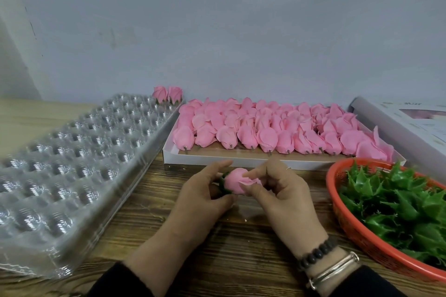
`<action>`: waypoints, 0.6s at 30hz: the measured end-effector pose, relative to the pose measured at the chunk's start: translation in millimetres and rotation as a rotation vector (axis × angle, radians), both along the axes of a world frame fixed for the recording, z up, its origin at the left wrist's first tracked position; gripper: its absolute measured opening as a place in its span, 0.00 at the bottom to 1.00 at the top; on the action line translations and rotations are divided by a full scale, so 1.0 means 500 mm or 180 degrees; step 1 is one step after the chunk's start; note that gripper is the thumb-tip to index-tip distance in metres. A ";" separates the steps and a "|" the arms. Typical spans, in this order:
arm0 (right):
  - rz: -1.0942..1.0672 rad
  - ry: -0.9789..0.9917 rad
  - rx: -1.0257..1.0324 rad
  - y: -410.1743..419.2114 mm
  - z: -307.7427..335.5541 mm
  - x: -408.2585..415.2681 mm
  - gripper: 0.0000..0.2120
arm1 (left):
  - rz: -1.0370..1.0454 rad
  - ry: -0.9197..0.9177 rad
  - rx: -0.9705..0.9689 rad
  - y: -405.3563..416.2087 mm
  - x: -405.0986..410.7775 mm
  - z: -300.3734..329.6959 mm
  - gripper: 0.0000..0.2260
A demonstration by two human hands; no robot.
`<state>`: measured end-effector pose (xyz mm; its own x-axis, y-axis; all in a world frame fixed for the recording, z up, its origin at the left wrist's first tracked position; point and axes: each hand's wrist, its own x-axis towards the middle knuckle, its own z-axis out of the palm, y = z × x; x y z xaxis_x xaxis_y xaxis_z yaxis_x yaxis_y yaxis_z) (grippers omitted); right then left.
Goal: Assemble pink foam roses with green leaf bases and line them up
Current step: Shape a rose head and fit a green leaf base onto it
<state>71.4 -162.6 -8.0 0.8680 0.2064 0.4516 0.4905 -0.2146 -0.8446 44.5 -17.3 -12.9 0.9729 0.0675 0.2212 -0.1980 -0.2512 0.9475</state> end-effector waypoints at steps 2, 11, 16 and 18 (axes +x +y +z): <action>-0.0020 -0.0194 -0.0215 0.001 0.001 -0.003 0.18 | -0.0065 0.0051 -0.0127 -0.004 0.000 -0.002 0.28; -0.0152 -0.0566 -0.0385 -0.003 0.008 -0.006 0.13 | -0.0206 -0.0336 0.0036 -0.016 -0.009 0.001 0.34; -0.0015 -0.0609 -0.0456 0.000 0.011 -0.013 0.18 | 0.0119 -0.0032 0.0894 -0.008 0.003 -0.002 0.36; 0.0120 -0.0601 -0.0455 0.001 0.011 -0.015 0.13 | 0.0270 -0.0027 0.1081 -0.004 0.003 -0.001 0.25</action>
